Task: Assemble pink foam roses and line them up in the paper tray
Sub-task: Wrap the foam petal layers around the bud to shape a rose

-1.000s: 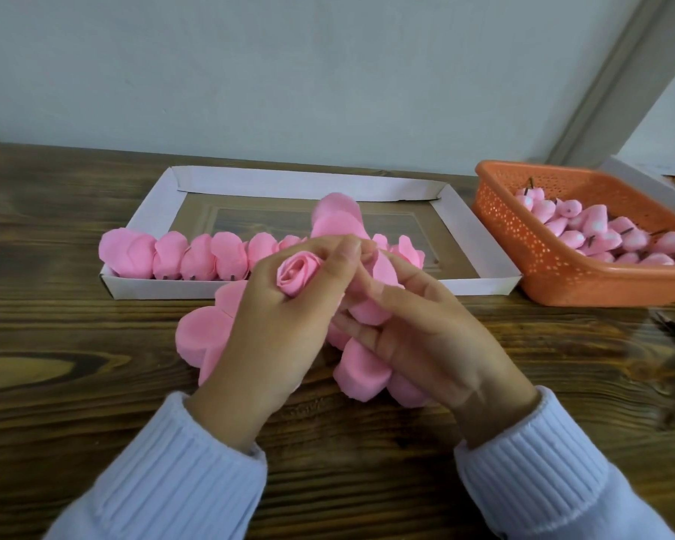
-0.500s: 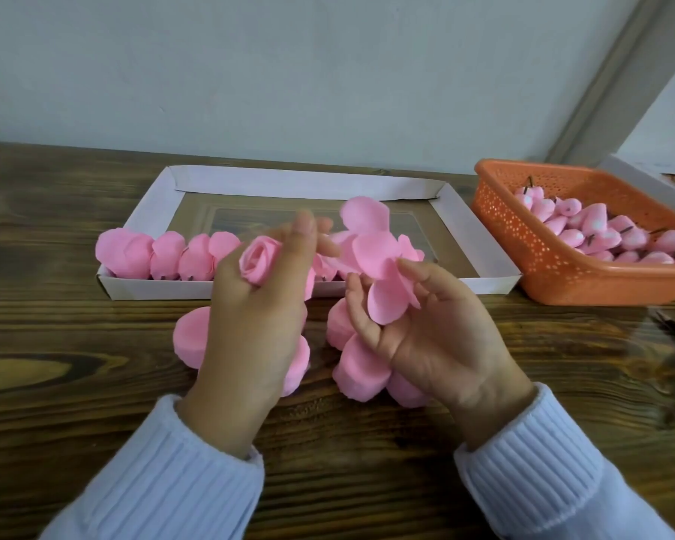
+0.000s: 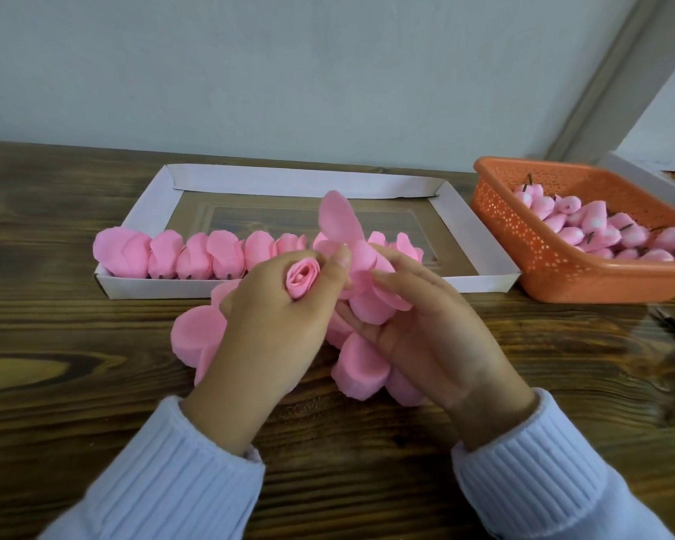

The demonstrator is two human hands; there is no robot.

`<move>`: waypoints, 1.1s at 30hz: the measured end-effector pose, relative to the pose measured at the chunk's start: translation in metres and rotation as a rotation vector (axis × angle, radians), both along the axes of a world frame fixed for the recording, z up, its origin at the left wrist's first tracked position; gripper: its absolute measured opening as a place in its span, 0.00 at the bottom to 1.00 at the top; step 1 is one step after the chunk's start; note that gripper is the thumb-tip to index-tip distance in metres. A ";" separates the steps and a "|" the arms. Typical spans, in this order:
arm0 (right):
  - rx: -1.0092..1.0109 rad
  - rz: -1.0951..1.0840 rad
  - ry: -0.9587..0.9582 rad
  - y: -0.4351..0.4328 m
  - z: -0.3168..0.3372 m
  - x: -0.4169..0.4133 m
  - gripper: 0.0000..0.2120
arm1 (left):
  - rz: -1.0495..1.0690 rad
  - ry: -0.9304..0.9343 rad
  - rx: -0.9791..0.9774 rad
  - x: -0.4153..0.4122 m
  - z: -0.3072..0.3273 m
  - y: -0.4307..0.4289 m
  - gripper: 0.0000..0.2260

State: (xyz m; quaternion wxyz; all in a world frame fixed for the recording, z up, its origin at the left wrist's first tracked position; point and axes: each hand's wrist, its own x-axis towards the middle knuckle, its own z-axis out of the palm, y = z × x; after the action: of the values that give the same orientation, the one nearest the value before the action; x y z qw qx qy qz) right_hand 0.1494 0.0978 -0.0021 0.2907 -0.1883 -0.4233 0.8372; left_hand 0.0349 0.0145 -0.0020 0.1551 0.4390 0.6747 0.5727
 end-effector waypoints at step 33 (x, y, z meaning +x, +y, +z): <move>0.096 -0.121 -0.190 -0.007 0.003 0.003 0.09 | -0.108 -0.249 0.527 0.005 0.000 -0.001 0.17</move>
State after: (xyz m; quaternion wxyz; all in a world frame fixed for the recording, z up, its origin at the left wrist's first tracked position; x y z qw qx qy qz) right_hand 0.1525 0.0906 0.0008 0.3079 -0.2781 -0.4762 0.7753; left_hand 0.0404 0.0138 -0.0021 0.1475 0.4257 0.4544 0.7685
